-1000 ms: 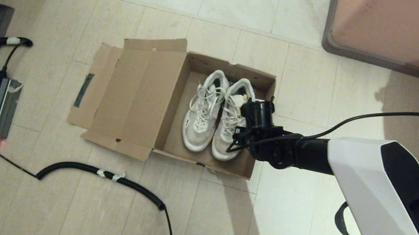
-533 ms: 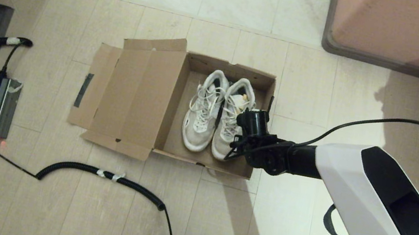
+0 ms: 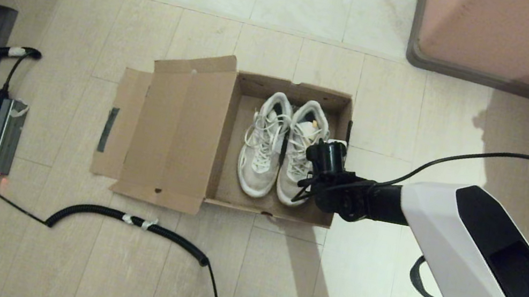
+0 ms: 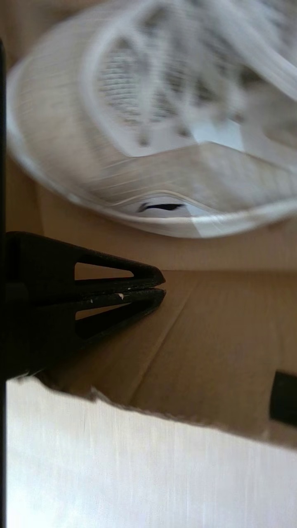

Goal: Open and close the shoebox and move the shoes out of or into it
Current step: Put the shoes out of the shoe box

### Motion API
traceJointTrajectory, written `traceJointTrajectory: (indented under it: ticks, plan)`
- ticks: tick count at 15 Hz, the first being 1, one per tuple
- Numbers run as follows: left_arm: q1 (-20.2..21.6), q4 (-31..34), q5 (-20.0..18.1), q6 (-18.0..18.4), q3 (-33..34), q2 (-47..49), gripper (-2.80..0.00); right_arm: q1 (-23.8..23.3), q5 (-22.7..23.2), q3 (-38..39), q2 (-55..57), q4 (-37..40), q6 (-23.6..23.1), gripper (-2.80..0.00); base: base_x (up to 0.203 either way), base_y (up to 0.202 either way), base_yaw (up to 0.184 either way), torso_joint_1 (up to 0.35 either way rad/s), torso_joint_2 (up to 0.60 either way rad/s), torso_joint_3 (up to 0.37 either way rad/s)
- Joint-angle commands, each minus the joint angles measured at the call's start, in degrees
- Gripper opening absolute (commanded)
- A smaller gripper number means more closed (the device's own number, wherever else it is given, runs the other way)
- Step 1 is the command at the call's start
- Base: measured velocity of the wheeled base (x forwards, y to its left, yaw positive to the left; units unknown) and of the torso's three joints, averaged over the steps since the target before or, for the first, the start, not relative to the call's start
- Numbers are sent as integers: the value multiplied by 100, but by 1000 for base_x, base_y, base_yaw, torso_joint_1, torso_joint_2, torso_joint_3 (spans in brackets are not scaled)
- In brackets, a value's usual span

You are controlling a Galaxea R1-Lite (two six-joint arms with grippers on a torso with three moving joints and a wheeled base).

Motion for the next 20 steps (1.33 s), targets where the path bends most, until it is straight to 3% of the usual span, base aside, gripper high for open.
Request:
traceJointTrajectory:
  ticks: [1, 7, 14, 20]
  plan:
    - [4, -2, 1, 2, 44, 7, -280, -105, -100, 8, -8, 0, 3, -280, 0, 0, 0, 0, 0, 0]
    - [4, -2, 1, 2, 44, 7, -280, -578, -304, 350, -352, 365, 11, -280, 0, 0, 0, 0, 0, 0]
    - [0, -2, 1, 2, 44, 7, -280, -904, -246, 2229, -1137, 360, -74, -280, 0, 0, 0, 0, 0, 0]
    - [4, -2, 1, 2, 44, 7, -280, -836, 272, 3524, -1513, 209, -95, -280, 0, 0, 0, 0, 0, 0]
